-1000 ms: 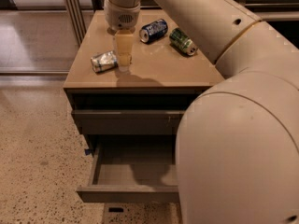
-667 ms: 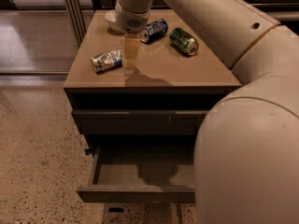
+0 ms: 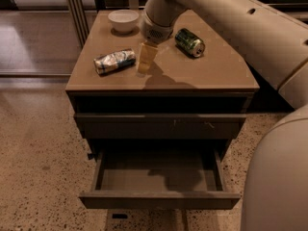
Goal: Place redbull can into middle drawer
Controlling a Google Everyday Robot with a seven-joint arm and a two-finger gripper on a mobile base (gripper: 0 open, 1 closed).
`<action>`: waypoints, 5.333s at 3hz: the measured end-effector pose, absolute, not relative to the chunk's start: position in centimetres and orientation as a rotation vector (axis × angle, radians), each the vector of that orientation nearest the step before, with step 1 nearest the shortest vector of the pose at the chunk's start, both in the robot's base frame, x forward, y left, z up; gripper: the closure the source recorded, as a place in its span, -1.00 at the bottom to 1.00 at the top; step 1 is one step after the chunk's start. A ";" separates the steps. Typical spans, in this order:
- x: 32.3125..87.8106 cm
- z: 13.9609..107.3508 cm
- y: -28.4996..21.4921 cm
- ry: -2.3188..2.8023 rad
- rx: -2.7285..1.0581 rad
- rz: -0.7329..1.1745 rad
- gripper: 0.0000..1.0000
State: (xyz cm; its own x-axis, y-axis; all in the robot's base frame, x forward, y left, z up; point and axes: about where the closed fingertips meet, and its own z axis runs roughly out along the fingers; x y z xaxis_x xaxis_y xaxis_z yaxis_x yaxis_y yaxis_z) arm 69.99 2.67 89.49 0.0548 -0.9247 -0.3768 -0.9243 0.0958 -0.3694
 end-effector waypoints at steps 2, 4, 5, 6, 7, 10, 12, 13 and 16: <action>74.5 91.8 2.5 1.767 -1.752 -0.042 -1.00; 77.8 91.1 4.4 1.718 -1.717 0.061 -1.00; 79.2 89.4 6.7 1.691 -1.701 0.176 -1.00; 80.2 87.7 9.6 1.664 -1.720 0.275 -1.00; 79.9 86.0 11.8 1.674 -1.749 0.374 -1.00; 79.8 85.9 11.8 1.673 -1.751 0.380 0.30; 79.8 85.9 11.8 1.673 -1.751 0.381 1.00; 79.8 85.9 11.9 1.673 -1.751 0.381 1.00; 79.8 85.9 11.9 1.673 -1.751 0.381 -0.30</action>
Offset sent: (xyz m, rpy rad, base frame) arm 0.0736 -0.0009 0.0558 0.0602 -0.1651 0.0161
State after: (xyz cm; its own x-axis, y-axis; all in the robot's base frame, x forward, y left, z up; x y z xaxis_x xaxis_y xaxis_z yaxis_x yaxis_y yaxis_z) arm 79.85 11.86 85.88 0.1323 -0.7646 -0.6308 -0.9623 0.0536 -0.2668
